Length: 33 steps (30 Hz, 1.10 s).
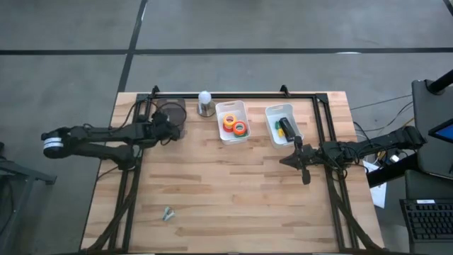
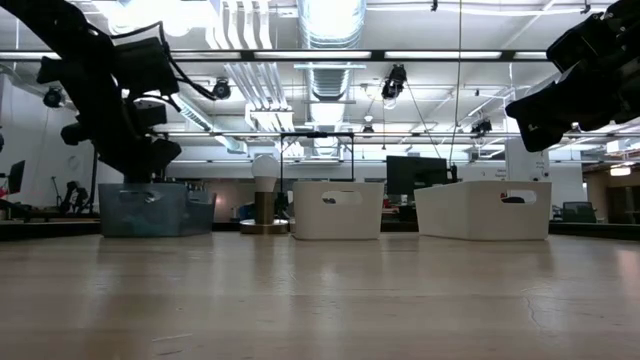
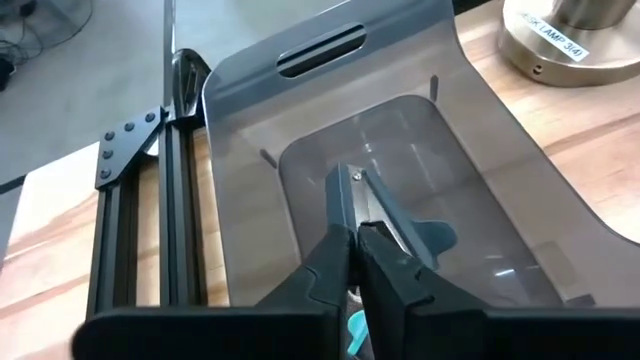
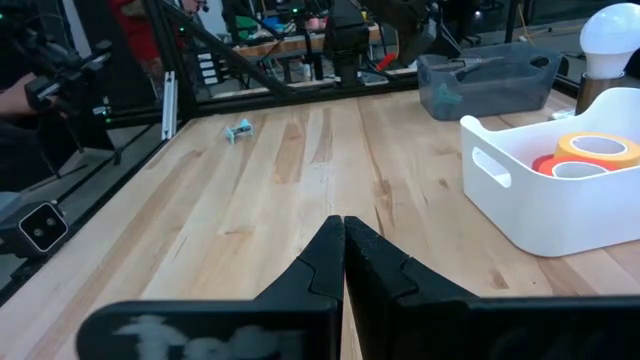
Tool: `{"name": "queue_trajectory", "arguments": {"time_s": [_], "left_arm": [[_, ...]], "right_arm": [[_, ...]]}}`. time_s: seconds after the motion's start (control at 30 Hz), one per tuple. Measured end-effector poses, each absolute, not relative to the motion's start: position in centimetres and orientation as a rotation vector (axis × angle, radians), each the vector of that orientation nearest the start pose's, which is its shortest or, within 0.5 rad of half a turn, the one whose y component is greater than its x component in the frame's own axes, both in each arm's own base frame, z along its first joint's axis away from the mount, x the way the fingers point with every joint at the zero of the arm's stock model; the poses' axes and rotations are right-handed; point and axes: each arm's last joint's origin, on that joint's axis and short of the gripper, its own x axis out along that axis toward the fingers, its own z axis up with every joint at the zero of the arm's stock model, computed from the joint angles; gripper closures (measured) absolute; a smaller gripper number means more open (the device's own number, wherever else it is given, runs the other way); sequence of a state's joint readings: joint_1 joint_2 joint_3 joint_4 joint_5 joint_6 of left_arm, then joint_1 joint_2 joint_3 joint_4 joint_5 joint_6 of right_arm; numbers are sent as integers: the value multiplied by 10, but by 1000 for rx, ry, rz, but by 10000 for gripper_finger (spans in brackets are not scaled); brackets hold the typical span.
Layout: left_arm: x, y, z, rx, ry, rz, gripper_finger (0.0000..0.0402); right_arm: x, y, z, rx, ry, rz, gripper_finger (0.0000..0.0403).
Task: Pick and place Stapler, Stapler remover, tape
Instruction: Put the black staple remover into the black bin, then put the blue staple remover into the black bin
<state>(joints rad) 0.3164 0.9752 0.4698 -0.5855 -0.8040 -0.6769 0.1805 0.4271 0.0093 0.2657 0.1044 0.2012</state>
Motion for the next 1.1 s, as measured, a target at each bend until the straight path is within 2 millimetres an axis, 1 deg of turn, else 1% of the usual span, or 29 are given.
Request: {"name": "queue_trajectory", "arguments": {"time_s": [0.43,0.5,0.7,0.8,0.9,1.0,1.1], "left_arm": [[143,67,180,-305,712,1278,345],[146,65,184,-320,716,1215,338],[152,47,190,-392,759,913,308],[154,35,192,-477,753,786,281],[155,22,195,-519,749,656,247],[155,13,198,-534,733,614,217],[154,10,202,-510,702,618,202]], "right_arm": [[122,19,154,179,158,60,394],[122,19,154,179,158,60,394],[122,19,154,179,157,60,394],[122,19,154,180,158,60,394],[122,19,154,179,157,60,394],[122,19,154,179,158,60,394],[122,19,154,179,158,60,394]]}}
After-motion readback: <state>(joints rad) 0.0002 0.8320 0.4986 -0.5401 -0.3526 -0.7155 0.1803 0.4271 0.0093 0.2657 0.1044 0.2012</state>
